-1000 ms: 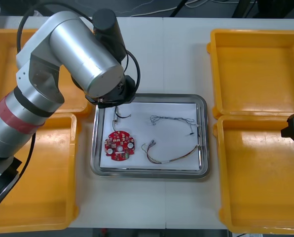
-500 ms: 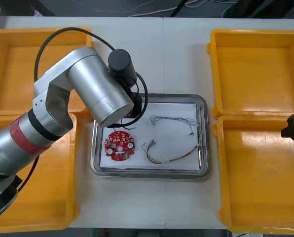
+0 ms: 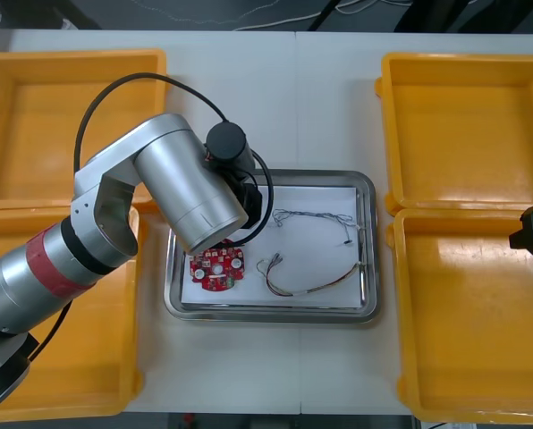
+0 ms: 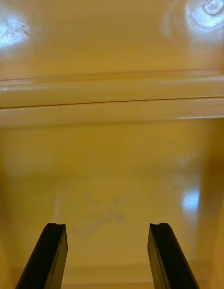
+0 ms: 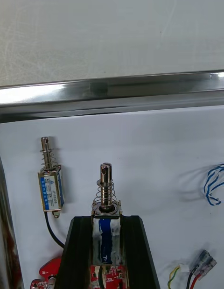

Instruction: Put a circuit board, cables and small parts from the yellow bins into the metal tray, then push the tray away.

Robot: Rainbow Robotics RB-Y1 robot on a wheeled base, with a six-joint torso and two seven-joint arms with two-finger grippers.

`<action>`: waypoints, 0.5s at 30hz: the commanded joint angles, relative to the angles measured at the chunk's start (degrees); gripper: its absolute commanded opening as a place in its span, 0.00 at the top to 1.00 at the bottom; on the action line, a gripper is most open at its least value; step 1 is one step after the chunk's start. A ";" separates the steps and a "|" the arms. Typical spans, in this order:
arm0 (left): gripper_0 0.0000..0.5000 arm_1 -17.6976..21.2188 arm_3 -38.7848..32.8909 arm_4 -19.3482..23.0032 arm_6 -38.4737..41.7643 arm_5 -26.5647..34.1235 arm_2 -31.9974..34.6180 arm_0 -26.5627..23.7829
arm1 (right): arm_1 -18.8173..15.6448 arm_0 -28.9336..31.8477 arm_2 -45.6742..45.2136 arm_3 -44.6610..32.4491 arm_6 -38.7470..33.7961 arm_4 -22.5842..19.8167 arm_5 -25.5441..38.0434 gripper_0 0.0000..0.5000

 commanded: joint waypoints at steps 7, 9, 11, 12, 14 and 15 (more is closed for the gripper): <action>1.00 -1.76 -0.98 -1.40 6.46 -3.14 -2.78 0.49 | 0.18 0.68 -1.70 -1.66 1.89 0.23 -0.34 0.00; 1.00 -2.03 -0.54 -1.75 6.81 -3.41 -3.04 0.40 | 0.18 0.68 -1.70 -1.66 1.89 0.23 -0.34 0.00; 1.00 -2.38 0.87 -2.46 7.07 -4.55 -3.31 0.40 | 0.18 0.68 -1.70 -1.66 1.89 0.23 -0.34 0.00; 1.00 -2.47 1.31 -2.63 7.07 -5.08 -3.39 0.40 | 0.18 0.68 -1.70 -1.66 1.89 0.23 -0.34 0.00; 1.00 -2.73 3.15 -3.42 7.07 -7.19 -3.66 0.40 | 0.18 0.68 -1.70 -1.66 1.89 0.23 -0.34 0.00; 1.00 -2.82 3.77 -3.51 6.99 -7.71 -3.66 0.40 | 0.18 0.68 -1.70 -1.66 1.89 0.23 -0.34 0.00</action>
